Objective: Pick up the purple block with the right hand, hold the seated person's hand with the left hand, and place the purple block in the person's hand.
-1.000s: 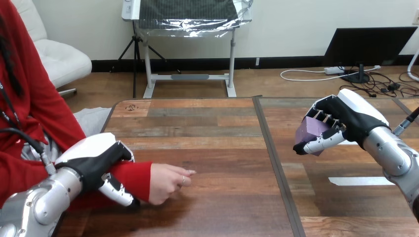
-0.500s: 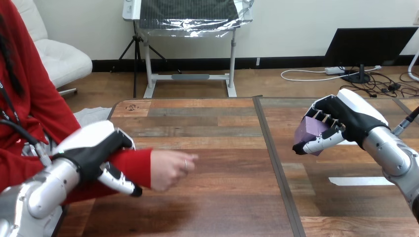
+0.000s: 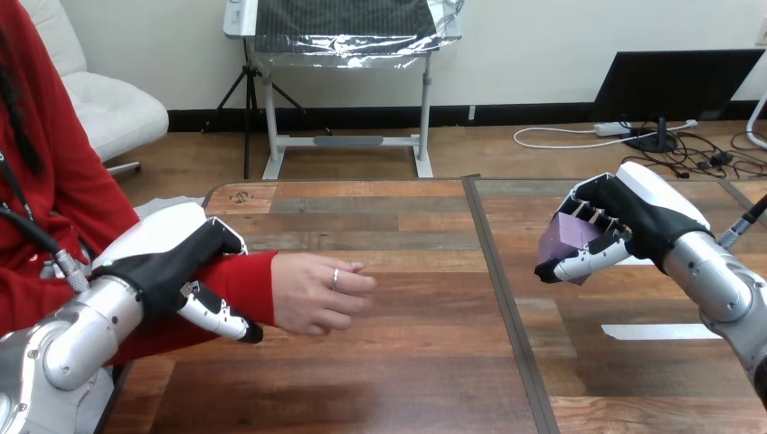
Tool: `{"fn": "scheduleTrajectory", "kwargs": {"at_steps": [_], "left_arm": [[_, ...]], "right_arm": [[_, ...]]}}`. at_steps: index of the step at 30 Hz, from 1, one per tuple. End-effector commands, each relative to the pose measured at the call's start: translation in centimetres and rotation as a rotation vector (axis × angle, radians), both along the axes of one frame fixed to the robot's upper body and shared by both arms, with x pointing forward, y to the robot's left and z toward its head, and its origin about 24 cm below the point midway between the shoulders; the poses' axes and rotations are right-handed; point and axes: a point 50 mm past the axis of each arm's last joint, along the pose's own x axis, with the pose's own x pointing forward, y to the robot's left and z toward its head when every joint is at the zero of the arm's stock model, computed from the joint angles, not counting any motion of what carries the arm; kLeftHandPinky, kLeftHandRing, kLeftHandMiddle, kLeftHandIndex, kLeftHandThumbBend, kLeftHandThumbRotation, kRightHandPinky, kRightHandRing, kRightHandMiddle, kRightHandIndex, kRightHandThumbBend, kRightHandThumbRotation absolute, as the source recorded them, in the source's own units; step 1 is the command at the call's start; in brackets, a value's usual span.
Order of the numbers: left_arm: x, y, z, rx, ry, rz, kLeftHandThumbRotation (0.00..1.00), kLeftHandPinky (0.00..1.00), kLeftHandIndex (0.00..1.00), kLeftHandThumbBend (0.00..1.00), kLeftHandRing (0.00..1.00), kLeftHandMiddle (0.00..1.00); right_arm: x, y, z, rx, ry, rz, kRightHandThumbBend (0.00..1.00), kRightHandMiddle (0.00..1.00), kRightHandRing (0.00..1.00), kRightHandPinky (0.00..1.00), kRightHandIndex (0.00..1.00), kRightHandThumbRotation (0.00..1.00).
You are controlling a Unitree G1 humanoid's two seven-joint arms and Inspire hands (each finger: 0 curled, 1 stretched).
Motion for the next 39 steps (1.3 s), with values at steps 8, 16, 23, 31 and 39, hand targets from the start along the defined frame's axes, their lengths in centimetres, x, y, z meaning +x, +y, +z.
{"fn": "scheduleTrajectory", "kwargs": {"at_steps": [8,16,23,31,39], "left_arm": [[2.0,-2.1,8.0,-0.03,-0.312,-0.09,0.0,0.22,0.37,0.77,0.28,0.36],[2.2,-2.6,8.1,-0.042,-0.315,-0.09,0.0,0.22,0.37,0.8,0.28,0.36],[2.3,-3.1,8.1,-0.057,-0.318,-0.097,0.0,0.22,0.37,0.79,0.28,0.36],[2.5,-3.6,7.9,-0.079,-0.329,-0.108,0.0,0.21,0.37,0.79,0.27,0.35],[2.7,-4.0,7.8,-0.097,-0.341,-0.11,0.0,0.19,0.36,0.79,0.25,0.33]], "right_arm": [[1.7,2.3,2.6,0.081,-0.102,0.058,0.77,0.48,0.43,0.41,0.5,0.0],[1.8,2.8,2.7,0.088,-0.1,0.067,0.76,0.48,0.43,0.41,0.5,0.0],[1.9,3.2,2.8,0.1,-0.114,0.083,0.76,0.47,0.42,0.4,0.5,0.0],[2.0,3.5,2.9,0.119,-0.116,0.094,0.76,0.47,0.43,0.41,0.49,0.0],[2.0,3.9,3.1,0.135,-0.142,0.115,0.77,0.47,0.43,0.42,0.49,0.0]]}}
